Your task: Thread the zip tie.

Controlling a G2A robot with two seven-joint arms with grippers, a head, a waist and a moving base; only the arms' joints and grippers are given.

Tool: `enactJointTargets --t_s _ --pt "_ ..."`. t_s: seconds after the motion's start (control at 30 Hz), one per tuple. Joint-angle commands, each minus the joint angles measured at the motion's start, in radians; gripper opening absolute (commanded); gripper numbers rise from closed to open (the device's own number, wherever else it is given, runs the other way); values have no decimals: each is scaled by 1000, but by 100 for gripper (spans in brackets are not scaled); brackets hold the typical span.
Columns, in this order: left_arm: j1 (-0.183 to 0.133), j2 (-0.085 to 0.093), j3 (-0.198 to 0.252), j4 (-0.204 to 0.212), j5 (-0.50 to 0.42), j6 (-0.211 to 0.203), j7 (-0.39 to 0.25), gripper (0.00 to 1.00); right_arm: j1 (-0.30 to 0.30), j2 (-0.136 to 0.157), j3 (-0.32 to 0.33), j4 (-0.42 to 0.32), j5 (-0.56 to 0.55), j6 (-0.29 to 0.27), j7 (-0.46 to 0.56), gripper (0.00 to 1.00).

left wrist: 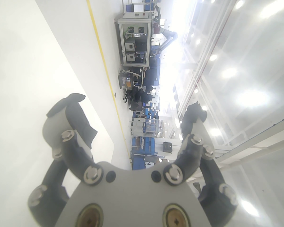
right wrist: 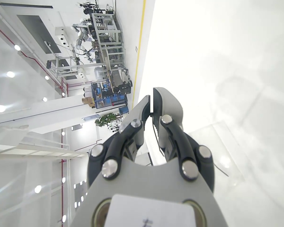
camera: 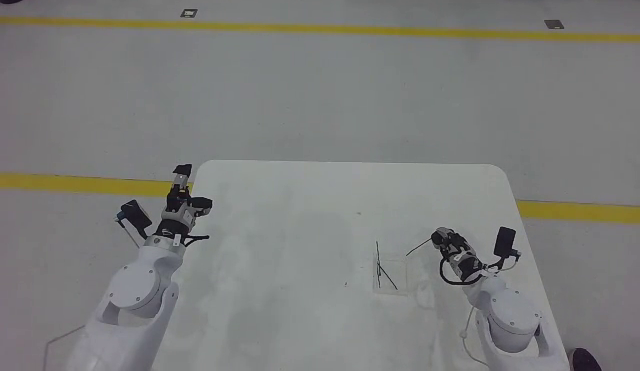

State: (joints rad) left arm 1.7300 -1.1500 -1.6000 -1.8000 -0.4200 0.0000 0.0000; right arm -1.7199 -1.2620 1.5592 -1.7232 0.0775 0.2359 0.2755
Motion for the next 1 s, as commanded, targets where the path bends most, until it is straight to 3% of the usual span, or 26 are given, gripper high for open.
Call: enactJointTargets --t_s 0.0,0.53,0.77,0.97 --pt "0 0 0 0 0 0 0 100 0 0 0 0 0 0 1 0" --pt "0 0 2 1 2 0 -2 100 0 0 0 0 0 0 1 0" --pt "4 -5 73 -48 158 14 33 100 0 0 0 0 0 0 1 0" --pt "52 -7 149 -105 300 37 13 100 0 0 0 0 0 0 1 0"
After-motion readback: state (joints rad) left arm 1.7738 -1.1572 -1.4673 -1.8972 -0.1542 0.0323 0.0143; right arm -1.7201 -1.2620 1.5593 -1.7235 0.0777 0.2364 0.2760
